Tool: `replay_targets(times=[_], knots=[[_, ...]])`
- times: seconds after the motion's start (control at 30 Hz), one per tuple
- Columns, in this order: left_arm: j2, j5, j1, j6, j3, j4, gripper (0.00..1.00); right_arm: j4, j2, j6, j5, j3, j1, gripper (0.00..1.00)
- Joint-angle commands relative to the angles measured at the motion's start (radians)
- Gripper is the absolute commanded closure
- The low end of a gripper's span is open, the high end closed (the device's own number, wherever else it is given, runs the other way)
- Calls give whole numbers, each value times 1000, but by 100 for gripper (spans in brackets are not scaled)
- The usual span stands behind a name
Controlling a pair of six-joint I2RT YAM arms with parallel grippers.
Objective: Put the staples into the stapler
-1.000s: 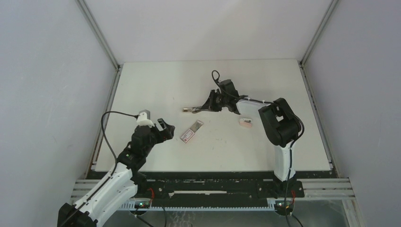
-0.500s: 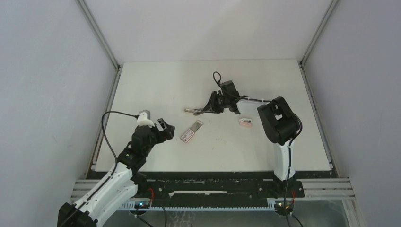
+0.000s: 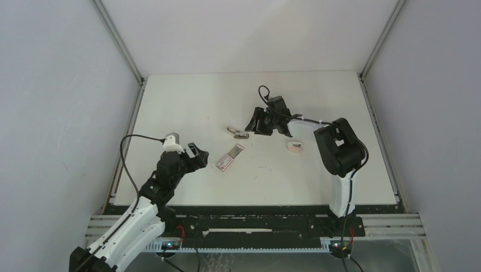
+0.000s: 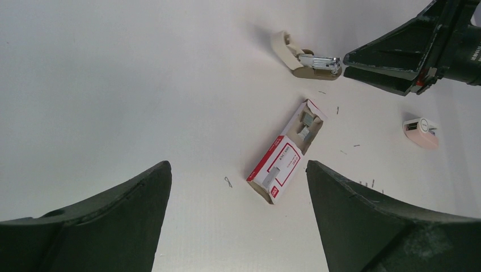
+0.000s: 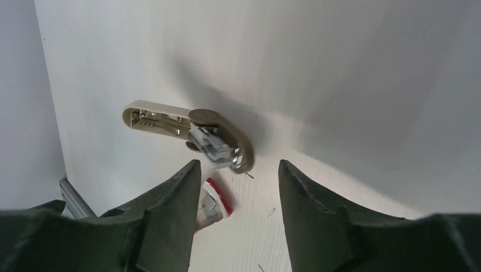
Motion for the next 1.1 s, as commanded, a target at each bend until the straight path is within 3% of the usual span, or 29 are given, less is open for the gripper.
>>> replay_targets(times=[0.0, 0.27, 0.43, 0.63, 0.7, 0.9, 1.07], knots=[[-21, -22, 9, 17, 11, -26, 7, 7, -169, -65, 87, -61, -15, 45], [-44, 22, 11, 83, 41, -21, 10, -31, -456, -144, 118, -242, -73, 42], [43, 168, -5, 163, 51, 180, 20, -98, -694, -201, 155, -377, -121, 36], [376, 168, -288, 329, 259, 371, 21, -212, -936, -205, 174, -480, -185, 35], [524, 228, -346, 387, 350, 428, 21, -245, -996, -209, 191, -501, -195, 35], [924, 529, -392, 497, 626, 548, 21, -313, -1167, -206, 207, -549, -214, 32], [1166, 683, -392, 551, 792, 625, 20, -330, -1256, -195, 197, -573, -224, 29]])
